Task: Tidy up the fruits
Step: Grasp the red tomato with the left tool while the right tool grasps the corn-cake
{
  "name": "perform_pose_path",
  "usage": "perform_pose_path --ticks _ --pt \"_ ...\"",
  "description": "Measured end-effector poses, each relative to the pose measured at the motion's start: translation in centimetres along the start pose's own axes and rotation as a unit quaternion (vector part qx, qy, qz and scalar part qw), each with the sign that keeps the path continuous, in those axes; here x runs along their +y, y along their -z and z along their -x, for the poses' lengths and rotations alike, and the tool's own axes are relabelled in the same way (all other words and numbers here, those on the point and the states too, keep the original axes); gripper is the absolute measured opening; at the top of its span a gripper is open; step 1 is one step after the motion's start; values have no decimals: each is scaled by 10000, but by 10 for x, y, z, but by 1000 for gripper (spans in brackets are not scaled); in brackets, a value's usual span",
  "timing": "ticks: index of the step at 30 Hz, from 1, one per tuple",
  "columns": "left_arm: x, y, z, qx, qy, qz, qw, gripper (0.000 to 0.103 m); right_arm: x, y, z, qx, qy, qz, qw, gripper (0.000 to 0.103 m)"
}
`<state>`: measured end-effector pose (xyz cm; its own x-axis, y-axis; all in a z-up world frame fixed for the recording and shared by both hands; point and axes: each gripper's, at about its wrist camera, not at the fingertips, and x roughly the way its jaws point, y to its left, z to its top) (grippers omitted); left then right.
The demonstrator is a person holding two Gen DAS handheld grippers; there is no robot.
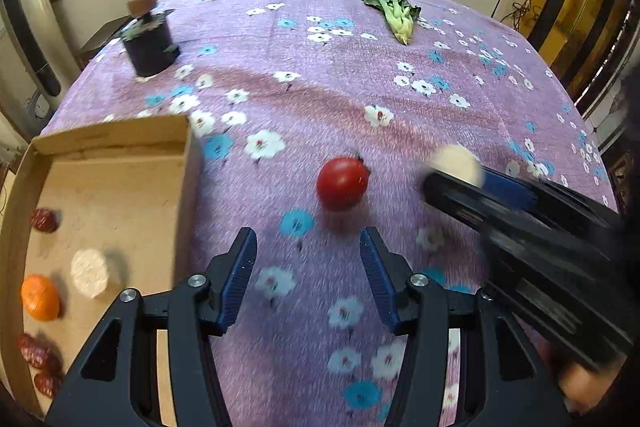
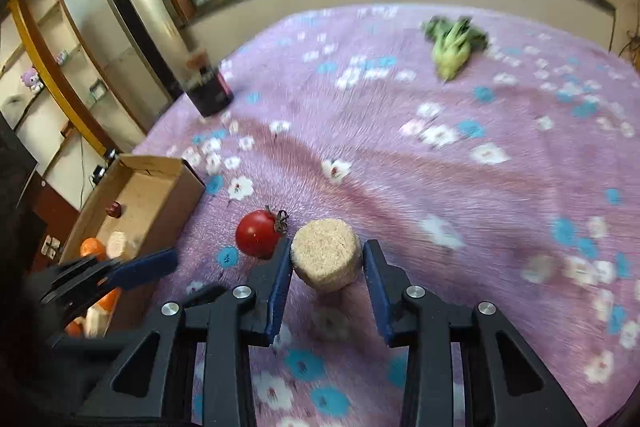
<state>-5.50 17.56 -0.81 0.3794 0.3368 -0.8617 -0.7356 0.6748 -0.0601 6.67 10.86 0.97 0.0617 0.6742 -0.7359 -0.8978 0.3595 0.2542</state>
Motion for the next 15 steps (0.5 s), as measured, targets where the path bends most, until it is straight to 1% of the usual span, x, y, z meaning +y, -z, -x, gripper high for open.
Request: perform_pose_path --ticks 2,5,6,8,9,10,11,13,15 --pt "-6 -8 -9 26 11 -40 10000 52 -8 7 22 -144 -15 -65 9999 36" --pt "-14 -20 -27 92 -87 -56 9999 52 -18 22 52 -307 -21 -156 9994 36" --pt "-15 -23 -33 100 -156 -68 9998 55 -21 28 61 -349 -38 -189 9992 36" --pt "-17 -28 -36 -1 -181 -77 9998 54 -26 36 72 -373 -105 -285 9988 36" --pt "-16 -29 -37 -8 -144 -43 9999 50 -28 40 78 -388 -149 -336 9986 36" --pt "-18 -29 -36 -47 -137 -71 9999 38 -29 43 83 -410 -176 -352 9984 36" --pt "-20 -29 -36 -74 -96 -113 9999 31 -29 46 88 -440 -202 -356 9982 36" --pt "-25 -28 -34 -82 -194 -160 9997 29 -29 50 97 -515 -276 -376 9976 36" --pt "-31 -25 -32 -41 -143 -157 9998 29 -28 55 106 -585 -355 -353 9970 36"
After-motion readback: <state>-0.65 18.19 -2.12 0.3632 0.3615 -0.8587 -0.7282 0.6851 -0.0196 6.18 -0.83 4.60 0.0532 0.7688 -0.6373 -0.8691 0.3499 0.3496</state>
